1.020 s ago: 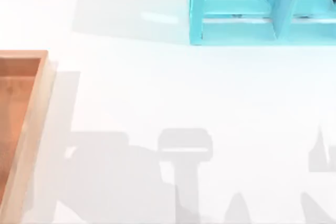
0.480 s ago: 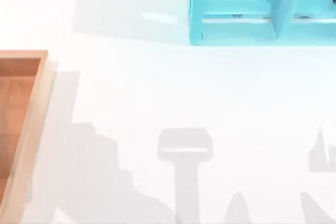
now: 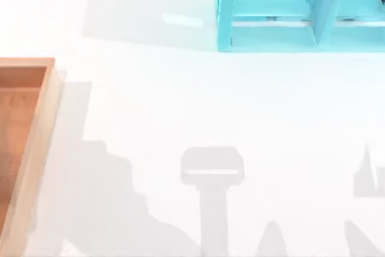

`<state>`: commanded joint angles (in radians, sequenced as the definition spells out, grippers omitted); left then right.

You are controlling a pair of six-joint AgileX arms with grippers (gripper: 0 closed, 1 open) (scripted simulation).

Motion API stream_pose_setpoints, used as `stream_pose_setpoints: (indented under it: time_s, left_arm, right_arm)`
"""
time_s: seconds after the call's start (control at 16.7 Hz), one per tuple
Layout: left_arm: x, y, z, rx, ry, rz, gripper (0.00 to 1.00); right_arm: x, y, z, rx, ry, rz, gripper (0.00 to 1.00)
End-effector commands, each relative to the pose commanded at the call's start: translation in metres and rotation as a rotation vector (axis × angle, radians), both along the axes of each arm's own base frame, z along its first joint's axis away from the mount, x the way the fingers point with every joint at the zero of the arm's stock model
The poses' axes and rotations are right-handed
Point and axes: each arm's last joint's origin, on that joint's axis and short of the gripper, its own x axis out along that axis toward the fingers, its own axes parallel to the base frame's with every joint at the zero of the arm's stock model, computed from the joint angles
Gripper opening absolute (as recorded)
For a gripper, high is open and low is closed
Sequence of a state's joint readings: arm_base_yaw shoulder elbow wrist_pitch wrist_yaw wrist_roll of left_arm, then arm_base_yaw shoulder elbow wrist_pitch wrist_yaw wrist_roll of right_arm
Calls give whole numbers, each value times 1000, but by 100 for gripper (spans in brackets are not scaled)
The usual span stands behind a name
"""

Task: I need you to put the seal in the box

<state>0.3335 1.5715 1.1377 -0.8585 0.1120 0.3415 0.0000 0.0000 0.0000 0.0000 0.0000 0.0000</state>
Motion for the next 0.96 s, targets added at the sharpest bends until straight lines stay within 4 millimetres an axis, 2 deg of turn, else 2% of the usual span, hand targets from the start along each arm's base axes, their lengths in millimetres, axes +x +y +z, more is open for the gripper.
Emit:
stream_pose_setpoints:
  time_s: [0.6, 0.96]
  left_arm:
    - [0, 0, 0, 0, 0, 0, 98]
    - [0, 0, 0, 0, 0, 0, 100]
  right_arm:
    - [0, 0, 0, 0, 0, 0, 100]
    - [0, 0, 0, 0, 0, 0, 100]
